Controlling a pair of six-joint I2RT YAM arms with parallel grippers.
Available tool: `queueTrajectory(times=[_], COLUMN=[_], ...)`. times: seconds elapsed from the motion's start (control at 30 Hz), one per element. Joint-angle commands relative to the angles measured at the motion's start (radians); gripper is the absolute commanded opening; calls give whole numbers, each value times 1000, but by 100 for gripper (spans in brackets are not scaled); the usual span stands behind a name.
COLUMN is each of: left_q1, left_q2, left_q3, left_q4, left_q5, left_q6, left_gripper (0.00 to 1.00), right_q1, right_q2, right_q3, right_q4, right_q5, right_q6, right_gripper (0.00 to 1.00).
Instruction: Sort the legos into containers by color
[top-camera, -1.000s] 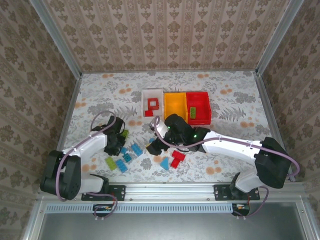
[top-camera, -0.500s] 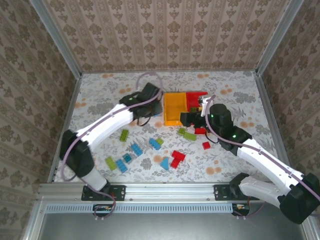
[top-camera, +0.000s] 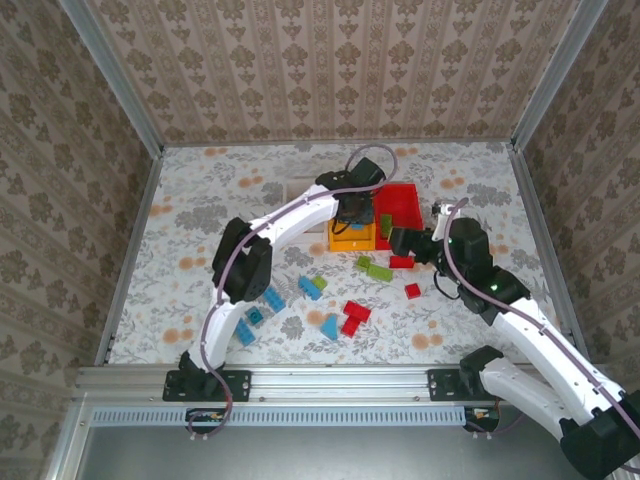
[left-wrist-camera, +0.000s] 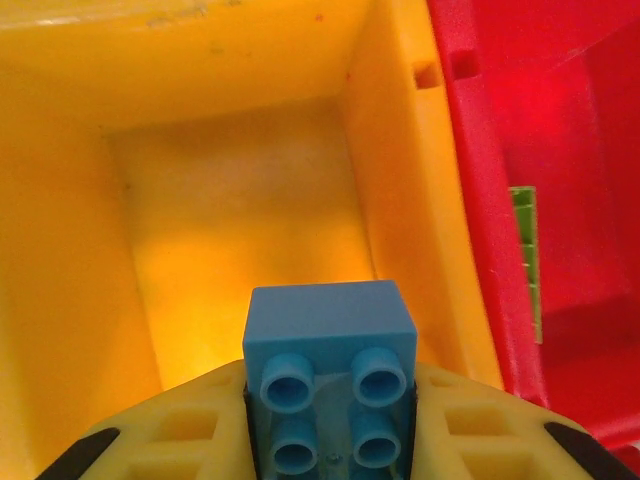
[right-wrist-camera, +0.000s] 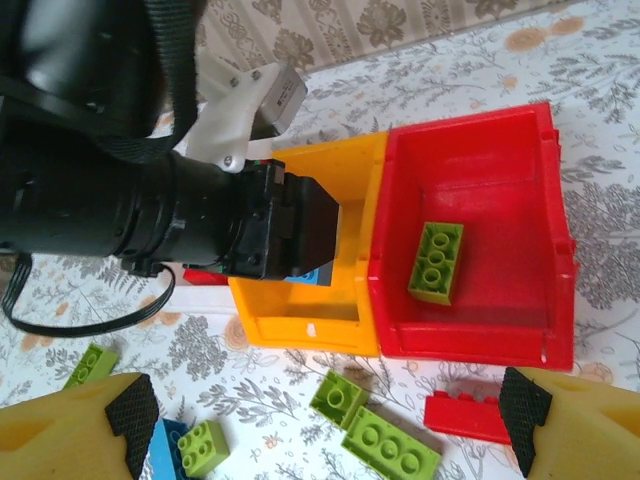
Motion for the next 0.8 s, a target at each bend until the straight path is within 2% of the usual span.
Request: queueTrajectory(times=[0.0, 0.2, 0.33, 0.57, 0.77], left_q1=[8, 11, 10, 10, 7], left_q2=[25, 31, 25, -29, -195], left_q3=[48, 20, 16, 14, -113], left_q4=[-78, -85, -94, -107, -72], left_q5=[2, 16, 22, 8, -51], left_q6=[18, -4, -2, -2, -28], left_gripper=[27, 36, 44, 50, 50], right_q1=[-8, -1, 37, 144, 187], right_q2=[-10, 79, 170, 342, 508], right_q3=[-15, 3, 28, 80, 117], right_q4=[-90, -198, -218, -150, -34], right_q5=[0, -64, -63, -32, -37], right_q6=[-28, -149, -232, -308, -273], right_gripper=[91, 83, 81, 81, 80])
